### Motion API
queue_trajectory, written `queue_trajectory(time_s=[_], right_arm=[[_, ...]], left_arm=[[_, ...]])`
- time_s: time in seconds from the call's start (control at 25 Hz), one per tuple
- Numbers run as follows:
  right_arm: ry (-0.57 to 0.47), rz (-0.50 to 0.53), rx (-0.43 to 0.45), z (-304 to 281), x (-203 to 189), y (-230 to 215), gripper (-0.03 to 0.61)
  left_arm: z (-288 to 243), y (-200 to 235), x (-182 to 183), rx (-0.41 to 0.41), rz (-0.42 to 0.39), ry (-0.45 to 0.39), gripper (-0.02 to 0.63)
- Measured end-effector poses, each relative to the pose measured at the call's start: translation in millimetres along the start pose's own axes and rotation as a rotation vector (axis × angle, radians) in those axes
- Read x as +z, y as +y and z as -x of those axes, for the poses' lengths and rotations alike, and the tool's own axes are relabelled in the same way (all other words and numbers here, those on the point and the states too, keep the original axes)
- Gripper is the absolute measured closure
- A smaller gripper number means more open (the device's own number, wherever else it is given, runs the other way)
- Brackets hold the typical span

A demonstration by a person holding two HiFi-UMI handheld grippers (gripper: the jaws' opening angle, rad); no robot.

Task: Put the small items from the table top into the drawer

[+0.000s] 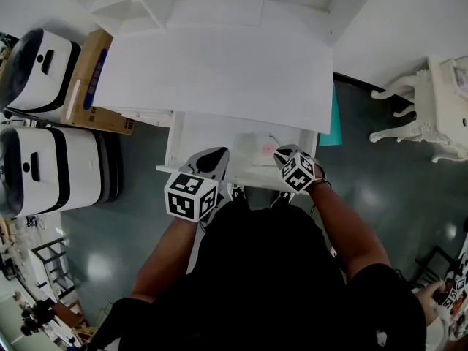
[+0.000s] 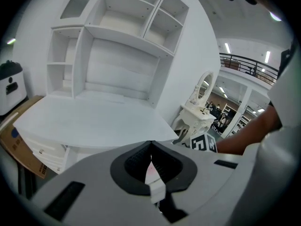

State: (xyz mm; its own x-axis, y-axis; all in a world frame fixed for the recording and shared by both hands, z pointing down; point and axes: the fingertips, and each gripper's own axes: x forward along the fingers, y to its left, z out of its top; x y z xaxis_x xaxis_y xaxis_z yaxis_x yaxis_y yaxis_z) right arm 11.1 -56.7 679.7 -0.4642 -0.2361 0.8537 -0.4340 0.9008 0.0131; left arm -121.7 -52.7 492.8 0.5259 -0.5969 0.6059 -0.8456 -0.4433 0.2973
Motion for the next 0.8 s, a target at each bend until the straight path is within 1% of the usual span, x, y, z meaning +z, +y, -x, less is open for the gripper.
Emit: queue_trajectory(time_s=[0.12, 0.24, 0.32, 0.36, 0.44, 0.52, 0.64, 0.8], right_arm=[[-0.149, -0.233, -0.069, 40, 27, -13, 0.531], [-0.297, -0.45, -0.112, 81, 45, -23, 0.531], [-0.379, -0.57, -0.124, 107, 53, -28, 0.532], [-0.416, -0.613, -0.126, 118, 58, -28, 0.532], [-0.478, -0.667, -0.136, 139, 65, -28, 0.532], [-0.515, -0.688, -0.174, 156, 69, -26, 0.537], [-0.538, -0.698, -0.239, 174, 72, -20, 0.545], [-0.562, -0.734, -0.277, 182, 70, -9, 0.549]], left_arm=[[-2, -3, 6, -0.028, -0.021, -0.006, 0.603], [-3, -7, 9, -0.063, -0.045, -0.007, 0.603], [-4, -9, 11, -0.087, -0.062, -0.005, 0.603], [-4, -9, 13, -0.099, -0.071, -0.005, 0.603], [-4, -11, 15, -0.119, -0.089, -0.004, 0.603], [-3, -14, 18, -0.144, -0.107, -0.009, 0.603], [1, -21, 24, -0.189, -0.141, -0.022, 0.603], [5, -26, 25, -0.233, -0.176, -0.026, 0.603]])
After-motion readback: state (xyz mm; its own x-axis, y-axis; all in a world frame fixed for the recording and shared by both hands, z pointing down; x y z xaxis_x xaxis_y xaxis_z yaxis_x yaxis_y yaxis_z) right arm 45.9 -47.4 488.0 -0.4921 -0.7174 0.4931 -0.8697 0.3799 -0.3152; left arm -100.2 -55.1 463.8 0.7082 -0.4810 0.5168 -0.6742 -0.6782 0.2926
